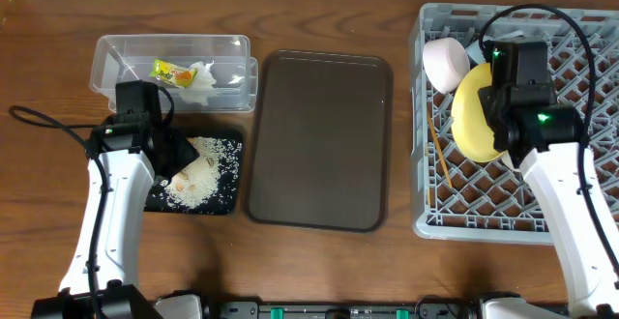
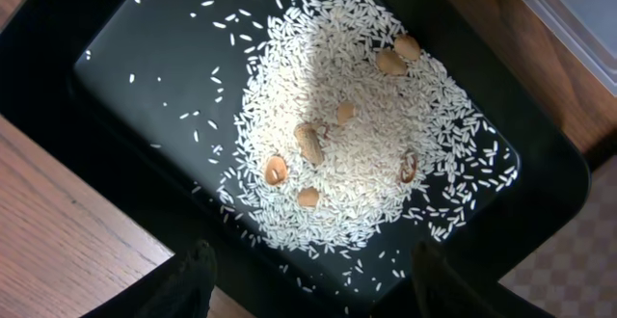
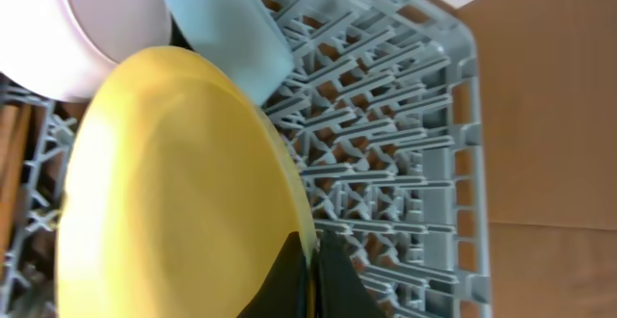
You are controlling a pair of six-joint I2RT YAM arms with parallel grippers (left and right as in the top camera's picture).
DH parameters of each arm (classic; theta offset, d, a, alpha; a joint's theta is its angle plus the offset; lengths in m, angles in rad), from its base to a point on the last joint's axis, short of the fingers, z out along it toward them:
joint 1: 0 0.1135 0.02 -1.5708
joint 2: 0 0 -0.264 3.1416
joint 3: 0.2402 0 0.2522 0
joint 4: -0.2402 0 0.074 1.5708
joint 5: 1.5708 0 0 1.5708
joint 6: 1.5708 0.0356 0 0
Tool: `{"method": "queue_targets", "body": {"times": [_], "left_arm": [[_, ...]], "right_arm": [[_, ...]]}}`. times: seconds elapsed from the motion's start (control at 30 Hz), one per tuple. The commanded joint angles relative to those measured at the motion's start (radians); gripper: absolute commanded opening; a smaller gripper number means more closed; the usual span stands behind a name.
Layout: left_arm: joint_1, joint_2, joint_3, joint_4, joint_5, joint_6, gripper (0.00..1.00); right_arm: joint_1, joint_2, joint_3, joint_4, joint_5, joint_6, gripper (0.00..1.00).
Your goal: Sort waste into correct bins and load items into the dishwasher rack
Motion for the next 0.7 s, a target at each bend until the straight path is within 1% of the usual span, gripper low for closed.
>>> {"method": "queue_targets", "body": {"times": [0.0, 0.07, 0.13, 0.17, 0.23, 0.37, 0.47, 0.53, 0.63, 0.67], "left_arm": [[0.004, -0.008, 0.011, 0.002, 0.006, -0.013, 0.68], [0.004, -0.008, 0.011, 0.002, 0.006, -0.013, 0.68], [0.004, -0.008, 0.011, 0.002, 0.006, -0.013, 0.68], [0.004, -0.008, 0.011, 0.002, 0.006, -0.013, 0.68], [0.004, -0.008, 0.011, 0.002, 0.006, -0.013, 0.68], [0.004, -0.008, 0.011, 0.002, 0.01, -0.012, 0.68], [0.003, -0.008, 0.011, 0.021, 0.084, 0.049, 0.68], [-0.007, -0.008, 0.012, 0.05, 0.135, 0.098, 0.68], [-0.047, -0.009, 0.02, 0.08, 0.149, 0.151, 0.68], [-0.068, -0.009, 0.025, 0.088, 0.149, 0.174, 0.68]], "right_arm": [[-0.009, 0.022, 0.001, -0.003, -0.106, 0.119, 0.02], [-0.009, 0.031, 0.001, -0.005, -0.219, 0.167, 0.06], [-0.009, 0.039, 0.001, -0.012, -0.366, 0.182, 0.2], [-0.01, 0.042, 0.001, -0.013, -0.414, 0.182, 0.25], [-0.01, 0.042, 0.001, -0.01, -0.465, 0.182, 0.3], [-0.014, 0.038, 0.001, -0.008, -0.467, 0.204, 0.32], [-0.03, 0.024, 0.001, -0.008, -0.467, 0.232, 0.34], [-0.044, 0.004, 0.001, -0.008, -0.468, 0.256, 0.39], [-0.073, -0.026, 0.001, -0.008, -0.469, 0.288, 0.46], [-0.085, -0.035, 0.001, -0.008, -0.476, 0.306, 0.51]]}}
